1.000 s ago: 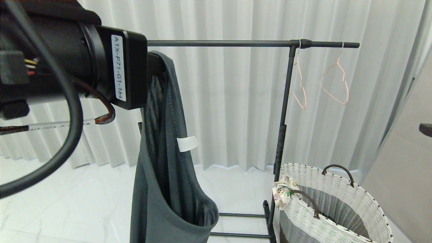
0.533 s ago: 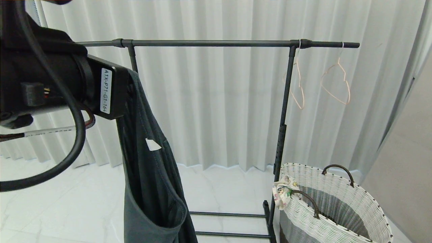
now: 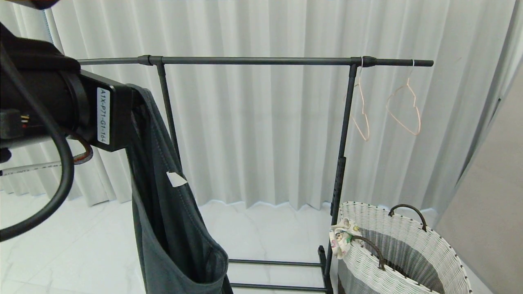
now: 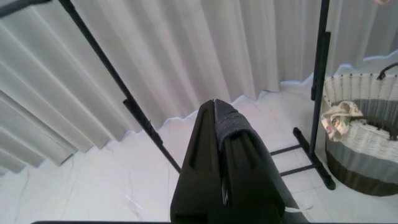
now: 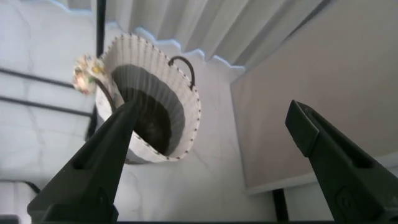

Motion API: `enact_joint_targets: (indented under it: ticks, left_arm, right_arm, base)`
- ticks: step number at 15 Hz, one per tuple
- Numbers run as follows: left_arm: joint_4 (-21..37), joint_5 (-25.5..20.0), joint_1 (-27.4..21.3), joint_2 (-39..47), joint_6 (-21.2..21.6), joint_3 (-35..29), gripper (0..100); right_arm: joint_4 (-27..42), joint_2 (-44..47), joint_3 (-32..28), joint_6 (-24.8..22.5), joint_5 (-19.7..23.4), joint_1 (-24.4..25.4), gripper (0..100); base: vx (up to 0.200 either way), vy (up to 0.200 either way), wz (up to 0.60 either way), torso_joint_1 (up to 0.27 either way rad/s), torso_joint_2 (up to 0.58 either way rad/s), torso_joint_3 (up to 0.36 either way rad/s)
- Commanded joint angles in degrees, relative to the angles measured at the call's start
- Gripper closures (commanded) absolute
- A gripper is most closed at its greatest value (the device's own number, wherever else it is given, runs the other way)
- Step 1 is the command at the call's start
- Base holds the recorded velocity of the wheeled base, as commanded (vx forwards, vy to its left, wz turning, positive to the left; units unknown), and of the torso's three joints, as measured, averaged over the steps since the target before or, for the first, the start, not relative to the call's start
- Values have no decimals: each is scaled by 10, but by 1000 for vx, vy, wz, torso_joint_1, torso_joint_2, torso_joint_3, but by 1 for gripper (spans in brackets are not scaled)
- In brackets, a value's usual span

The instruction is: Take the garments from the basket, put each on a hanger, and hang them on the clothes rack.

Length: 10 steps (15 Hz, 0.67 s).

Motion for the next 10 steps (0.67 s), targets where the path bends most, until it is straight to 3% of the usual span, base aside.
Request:
enact_joint_targets:
  ticks: [1,4,10]
  left_arm:
    - [0,2,7,-2,1,2,100]
    - [0,4,13,-3,1,0,100]
    - [0,4,13,-8,1,0,100]
  right_arm:
    - [0,3,1,7,1,0,0]
    - [-1,2,2,10,1,0,0]
    - [-2,3,3,10,3,0,0]
  base:
    - [0,0,0,110,-437,-232]
    - [0,0,0,132,-471,-235]
    - [0,0,0,306,-487,-247]
